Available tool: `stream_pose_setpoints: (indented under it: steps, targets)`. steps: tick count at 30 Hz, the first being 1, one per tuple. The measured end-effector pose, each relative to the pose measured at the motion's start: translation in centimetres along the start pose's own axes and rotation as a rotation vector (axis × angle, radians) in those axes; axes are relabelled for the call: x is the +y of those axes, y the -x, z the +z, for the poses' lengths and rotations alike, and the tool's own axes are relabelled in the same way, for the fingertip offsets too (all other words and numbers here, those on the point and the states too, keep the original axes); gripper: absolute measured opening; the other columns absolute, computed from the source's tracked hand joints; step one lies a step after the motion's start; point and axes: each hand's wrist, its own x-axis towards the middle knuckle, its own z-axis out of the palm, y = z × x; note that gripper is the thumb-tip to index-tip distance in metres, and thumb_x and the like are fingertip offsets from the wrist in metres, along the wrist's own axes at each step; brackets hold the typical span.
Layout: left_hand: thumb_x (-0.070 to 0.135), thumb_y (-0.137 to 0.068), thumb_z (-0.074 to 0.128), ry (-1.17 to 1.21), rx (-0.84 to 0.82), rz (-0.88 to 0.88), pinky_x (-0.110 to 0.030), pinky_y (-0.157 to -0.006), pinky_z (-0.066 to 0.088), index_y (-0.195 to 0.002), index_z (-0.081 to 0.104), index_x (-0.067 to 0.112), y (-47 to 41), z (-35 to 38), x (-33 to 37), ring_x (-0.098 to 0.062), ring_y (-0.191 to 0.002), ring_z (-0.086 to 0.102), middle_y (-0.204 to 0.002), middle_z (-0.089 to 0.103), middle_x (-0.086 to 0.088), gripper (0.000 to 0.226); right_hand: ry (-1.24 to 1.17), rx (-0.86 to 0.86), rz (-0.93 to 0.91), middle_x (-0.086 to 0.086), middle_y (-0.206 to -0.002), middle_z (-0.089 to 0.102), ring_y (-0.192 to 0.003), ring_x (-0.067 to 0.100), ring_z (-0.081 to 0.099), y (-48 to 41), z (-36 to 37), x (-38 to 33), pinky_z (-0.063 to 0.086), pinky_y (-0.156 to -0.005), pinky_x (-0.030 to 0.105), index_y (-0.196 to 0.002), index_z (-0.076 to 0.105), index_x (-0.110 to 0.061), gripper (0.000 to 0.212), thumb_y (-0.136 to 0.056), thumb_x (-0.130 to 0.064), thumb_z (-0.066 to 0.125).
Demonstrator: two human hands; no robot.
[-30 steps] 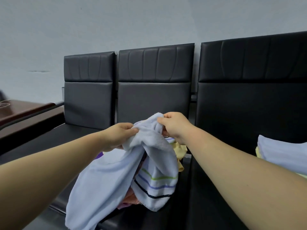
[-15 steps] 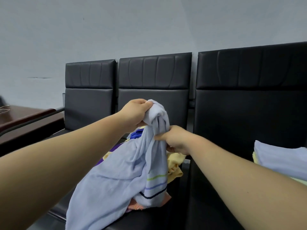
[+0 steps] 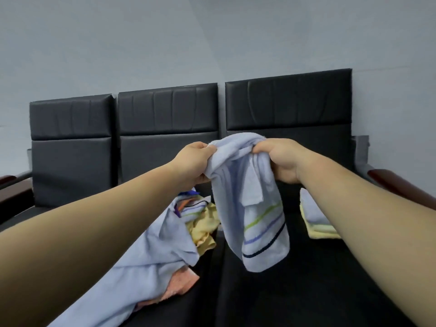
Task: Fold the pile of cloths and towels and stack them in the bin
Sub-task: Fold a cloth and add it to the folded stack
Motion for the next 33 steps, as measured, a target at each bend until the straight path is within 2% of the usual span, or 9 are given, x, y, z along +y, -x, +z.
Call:
stream_pose_setpoints:
  steps: [3, 6, 9, 12, 16, 22, 25, 30, 33]
  targets:
    - [0.022, -0.102, 0.056, 0.023, -0.069, 0.003, -0.031, -0.059, 0.054, -0.093, 0.063, 0.013, 0.6, 3.7, 0.0, -0.021, -0.072, 0.06, -0.083, 0.061, -0.007, 0.014, 0.052, 0.086, 0.002, 0.013, -0.09, 0.074, -0.093, 0.027, 0.071, 1.1, -3.3, 0.4, 0.056, -0.091, 0.039, -0.088, 0.074, -0.01, 0.014, -0.096, -0.013, 0.064]
    - [0.019, -0.102, 0.056, -0.033, -0.097, -0.048, -0.035, -0.062, 0.059, -0.093, 0.062, 0.011, 1.1, 6.7, -1.4, -0.024, -0.077, 0.061, -0.09, 0.06, -0.011, 0.013, 0.156, 0.138, 0.032, 0.009, -0.085, 0.073, -0.08, 0.02, 0.071, 2.7, -6.1, 2.3, 0.055, -0.069, 0.031, -0.091, 0.072, -0.007, 0.01, -0.097, -0.012, 0.065]
    - [0.021, -0.098, 0.058, -0.257, -0.094, -0.103, -0.04, -0.071, 0.056, -0.095, 0.055, 0.009, 1.0, 8.6, -4.6, -0.03, -0.081, 0.055, -0.092, 0.053, -0.013, 0.013, 0.204, 0.139, 0.101, 0.013, -0.104, 0.076, -0.095, 0.02, 0.074, 3.6, -8.4, 6.5, 0.062, -0.083, 0.032, -0.11, 0.071, -0.008, 0.017, -0.093, -0.008, 0.073]
    - [0.032, -0.091, 0.065, -0.5, -0.138, -0.093, -0.037, -0.074, 0.054, -0.103, 0.062, 0.013, 1.8, 10.7, -8.4, -0.025, -0.081, 0.063, -0.088, 0.067, -0.008, 0.022, 0.423, 0.112, 0.245, 0.01, -0.11, 0.072, -0.103, 0.022, 0.071, 4.8, -10.3, 12.3, 0.061, -0.095, 0.04, -0.114, 0.064, -0.022, 0.037, -0.082, -0.02, 0.083]
    - [0.032, -0.087, 0.069, -0.704, -0.409, -0.012, -0.036, -0.084, 0.059, -0.104, 0.065, 0.027, 3.7, 13.3, -12.8, -0.016, -0.09, 0.069, -0.097, 0.072, 0.005, 0.019, 0.793, -0.012, 0.339, 0.004, -0.104, 0.07, -0.094, 0.02, 0.066, 7.5, -11.3, 18.8, 0.055, -0.08, 0.034, -0.108, 0.071, -0.014, 0.031, -0.08, -0.023, 0.08]
    - [0.034, -0.089, 0.07, -0.861, -0.661, 0.1, -0.03, -0.088, 0.056, -0.117, 0.062, 0.035, 5.7, 16.7, -19.0, -0.008, -0.096, 0.067, -0.107, 0.066, 0.014, 0.03, 1.105, -0.204, 0.39, 0.001, -0.126, 0.056, -0.109, 0.022, 0.063, 9.3, -12.6, 22.6, 0.058, -0.095, 0.04, -0.129, 0.062, -0.029, 0.052, -0.078, -0.02, 0.07]
    - [0.041, -0.088, 0.073, -0.839, -0.703, 0.152, -0.024, -0.087, 0.053, -0.121, 0.062, 0.038, 6.1, 17.7, -21.2, 0.003, -0.091, 0.063, -0.1, 0.065, 0.019, 0.034, 1.215, -0.206, 0.299, -0.005, -0.113, 0.058, -0.094, 0.015, 0.063, 9.1, -12.9, 23.4, 0.059, -0.08, 0.034, -0.106, 0.071, -0.033, 0.036, -0.076, -0.014, 0.071]
    - [0.072, -0.073, 0.066, -0.916, -0.691, 0.296, -0.029, -0.089, 0.048, -0.113, 0.063, 0.046, 6.5, 18.6, -23.3, -0.006, -0.1, 0.055, -0.108, 0.053, 0.015, 0.048, 1.116, -0.163, 0.236, -0.005, -0.085, 0.07, -0.079, 0.015, 0.066, 8.3, -13.5, 23.8, 0.054, -0.07, 0.032, -0.077, 0.072, -0.03, 0.01, -0.087, -0.027, 0.069]
    - [0.052, -0.088, 0.07, -0.624, -0.637, 0.178, -0.027, -0.07, 0.046, -0.085, 0.07, 0.025, 5.9, 18.9, -22.6, -0.006, -0.073, 0.056, -0.081, 0.062, 0.005, 0.027, 0.873, -0.092, 0.202, -0.007, -0.081, 0.071, -0.074, 0.011, 0.062, 8.2, -13.8, 22.6, 0.05, -0.068, 0.029, -0.081, 0.074, -0.028, 0.008, -0.089, -0.03, 0.074]
